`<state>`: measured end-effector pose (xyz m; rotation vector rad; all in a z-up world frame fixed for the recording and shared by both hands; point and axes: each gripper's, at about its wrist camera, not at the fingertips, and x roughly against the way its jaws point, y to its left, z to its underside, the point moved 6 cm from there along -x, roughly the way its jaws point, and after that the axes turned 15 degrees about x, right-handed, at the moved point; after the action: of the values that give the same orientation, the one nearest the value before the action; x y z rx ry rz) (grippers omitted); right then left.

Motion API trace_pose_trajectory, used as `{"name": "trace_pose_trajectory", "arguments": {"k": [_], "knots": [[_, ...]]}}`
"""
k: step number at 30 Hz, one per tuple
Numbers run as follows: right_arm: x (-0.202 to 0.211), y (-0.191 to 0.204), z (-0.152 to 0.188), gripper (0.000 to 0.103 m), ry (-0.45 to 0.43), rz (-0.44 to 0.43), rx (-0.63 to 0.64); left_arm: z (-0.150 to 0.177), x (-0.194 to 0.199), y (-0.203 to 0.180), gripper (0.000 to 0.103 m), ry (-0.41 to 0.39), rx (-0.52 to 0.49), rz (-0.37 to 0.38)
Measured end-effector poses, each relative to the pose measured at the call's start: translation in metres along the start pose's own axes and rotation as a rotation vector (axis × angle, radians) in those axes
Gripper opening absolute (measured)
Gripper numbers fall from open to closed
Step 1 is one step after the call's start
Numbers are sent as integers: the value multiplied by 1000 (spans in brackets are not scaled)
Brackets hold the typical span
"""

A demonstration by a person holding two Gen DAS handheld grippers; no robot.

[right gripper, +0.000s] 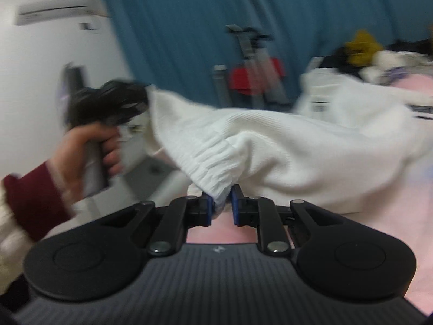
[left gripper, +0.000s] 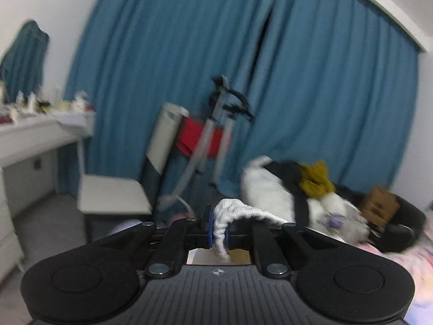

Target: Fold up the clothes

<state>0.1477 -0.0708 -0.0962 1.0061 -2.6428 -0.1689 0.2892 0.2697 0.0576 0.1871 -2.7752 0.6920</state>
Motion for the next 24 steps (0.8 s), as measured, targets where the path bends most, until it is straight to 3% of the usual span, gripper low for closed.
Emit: {"name": "trace_pose_trajectory", "arguments": {"k": [3,6,11,17,20,22,24], "knots": [[-46,35,-5,18,17,-108,17,-26,-19,35,8,-23,-23,-79],[-94,62,1,18,75,-178,55,-22,-47,79,9,14,-34,-164],[-154,65,41,18,227,-171,63,7,-72,136,9,83,11,-217],[-162,69,52,20,274,-162,138,43,-94,194,9,151,78,-251],[-153,70,41,21,262,-162,169,40,-80,192,11,150,80,-220],[-146,68,38,22,255,-172,167,40,-71,192,18,154,74,-217],[-139,68,40,25,255,-180,167,43,-53,192,33,151,54,-227]]}}
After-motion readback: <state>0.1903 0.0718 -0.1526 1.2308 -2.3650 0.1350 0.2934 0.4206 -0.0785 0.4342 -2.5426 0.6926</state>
